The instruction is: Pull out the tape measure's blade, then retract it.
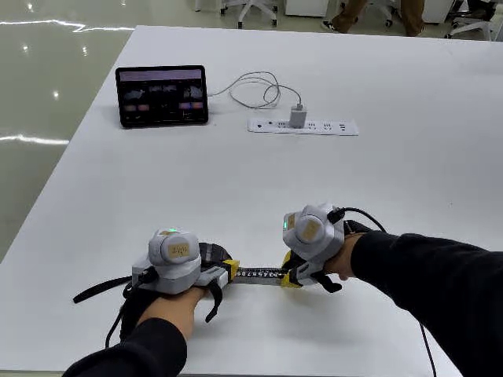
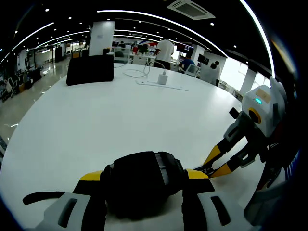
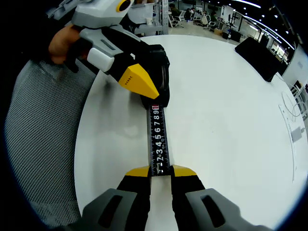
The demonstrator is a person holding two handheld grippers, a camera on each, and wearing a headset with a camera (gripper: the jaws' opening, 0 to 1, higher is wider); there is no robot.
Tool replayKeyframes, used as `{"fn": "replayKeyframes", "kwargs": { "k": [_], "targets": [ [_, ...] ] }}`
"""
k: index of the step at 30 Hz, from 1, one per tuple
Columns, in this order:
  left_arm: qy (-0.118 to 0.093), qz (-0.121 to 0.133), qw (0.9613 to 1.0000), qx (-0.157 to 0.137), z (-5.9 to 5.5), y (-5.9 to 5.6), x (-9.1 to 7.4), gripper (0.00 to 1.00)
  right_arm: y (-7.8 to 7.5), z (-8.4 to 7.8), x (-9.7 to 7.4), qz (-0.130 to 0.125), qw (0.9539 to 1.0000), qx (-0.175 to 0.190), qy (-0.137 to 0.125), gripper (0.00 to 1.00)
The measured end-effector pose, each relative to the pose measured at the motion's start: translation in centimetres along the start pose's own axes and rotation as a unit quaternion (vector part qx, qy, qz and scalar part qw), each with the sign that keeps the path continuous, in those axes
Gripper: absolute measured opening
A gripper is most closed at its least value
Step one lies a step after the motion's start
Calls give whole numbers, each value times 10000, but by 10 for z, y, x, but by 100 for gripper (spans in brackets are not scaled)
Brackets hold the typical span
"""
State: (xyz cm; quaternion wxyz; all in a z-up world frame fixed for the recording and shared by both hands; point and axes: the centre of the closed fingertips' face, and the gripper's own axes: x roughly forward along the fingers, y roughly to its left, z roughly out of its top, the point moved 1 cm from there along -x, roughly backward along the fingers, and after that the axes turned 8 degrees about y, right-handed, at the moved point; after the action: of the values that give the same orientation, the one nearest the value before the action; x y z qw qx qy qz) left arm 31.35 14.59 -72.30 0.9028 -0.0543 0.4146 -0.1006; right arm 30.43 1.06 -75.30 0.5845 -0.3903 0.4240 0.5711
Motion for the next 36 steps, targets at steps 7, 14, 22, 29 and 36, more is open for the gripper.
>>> {"fn": "replayKeyframes", "kwargs": {
  "k": [7,14,22,29,36],
  "targets": [
    [4,-6,10000,-3,0,0,0,59,0,5,2,26,9999,60,-89,11],
    [-1,-6,10000,-30,0,1,1,59,0,10,4,16,9999,5,-127,11],
    [1,-18,10000,-72,1,1,0,59,-1,13,5,22,9998,-75,-157,11],
    [-2,-48,10000,-80,0,1,0,59,-1,15,5,23,9998,-64,-207,11],
    [-6,-45,10000,-54,0,1,-1,59,-1,22,8,-10,9997,-12,-235,11]
  ]
}}
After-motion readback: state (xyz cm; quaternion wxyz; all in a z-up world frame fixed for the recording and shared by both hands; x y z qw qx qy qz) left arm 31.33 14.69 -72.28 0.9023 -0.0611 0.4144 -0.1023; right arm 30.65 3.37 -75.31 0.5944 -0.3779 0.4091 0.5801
